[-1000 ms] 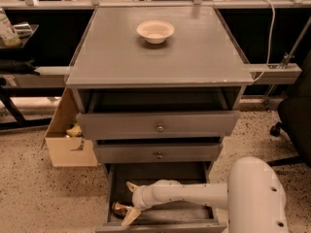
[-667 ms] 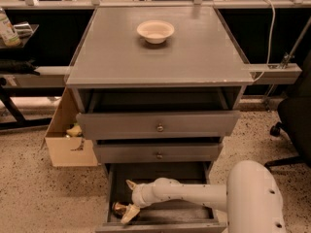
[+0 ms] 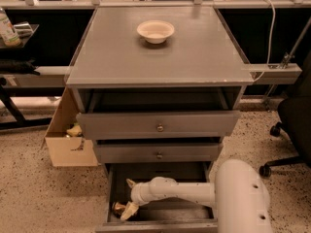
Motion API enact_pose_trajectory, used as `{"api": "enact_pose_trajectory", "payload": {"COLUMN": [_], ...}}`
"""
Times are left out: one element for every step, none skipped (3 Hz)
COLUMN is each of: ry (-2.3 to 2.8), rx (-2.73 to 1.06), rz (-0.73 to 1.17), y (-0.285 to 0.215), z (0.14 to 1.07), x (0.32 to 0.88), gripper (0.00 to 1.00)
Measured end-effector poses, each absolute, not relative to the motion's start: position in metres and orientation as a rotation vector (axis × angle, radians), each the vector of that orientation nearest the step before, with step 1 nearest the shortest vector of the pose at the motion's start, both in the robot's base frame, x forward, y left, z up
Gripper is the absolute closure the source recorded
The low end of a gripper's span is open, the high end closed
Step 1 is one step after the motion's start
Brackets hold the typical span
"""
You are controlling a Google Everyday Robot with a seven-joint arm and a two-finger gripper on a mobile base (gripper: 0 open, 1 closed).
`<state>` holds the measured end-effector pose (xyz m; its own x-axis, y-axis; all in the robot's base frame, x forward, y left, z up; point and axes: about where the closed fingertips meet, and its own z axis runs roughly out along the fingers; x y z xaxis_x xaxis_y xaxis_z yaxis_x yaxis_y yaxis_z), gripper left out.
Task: Pick orange can from bottom drawer and place on counter
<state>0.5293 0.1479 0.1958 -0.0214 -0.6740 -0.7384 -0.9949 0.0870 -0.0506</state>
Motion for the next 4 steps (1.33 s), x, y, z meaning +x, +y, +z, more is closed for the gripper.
{"api": "enact_pose_trajectory", "payload": {"ry": [1.783,1.805,1.826,1.846], "rx": [-1.657,-1.687,-1.730,-1.760], "rz": [0.656,0.620,0.575,0.568], "y": [0.149,0.152,0.159,0.169], "z": [0.181,0.169,0.161,0.150], "x": [0.535,0.539,0.539,0.532], "gripper": [0.00,0.00,0.00,0.00]}}
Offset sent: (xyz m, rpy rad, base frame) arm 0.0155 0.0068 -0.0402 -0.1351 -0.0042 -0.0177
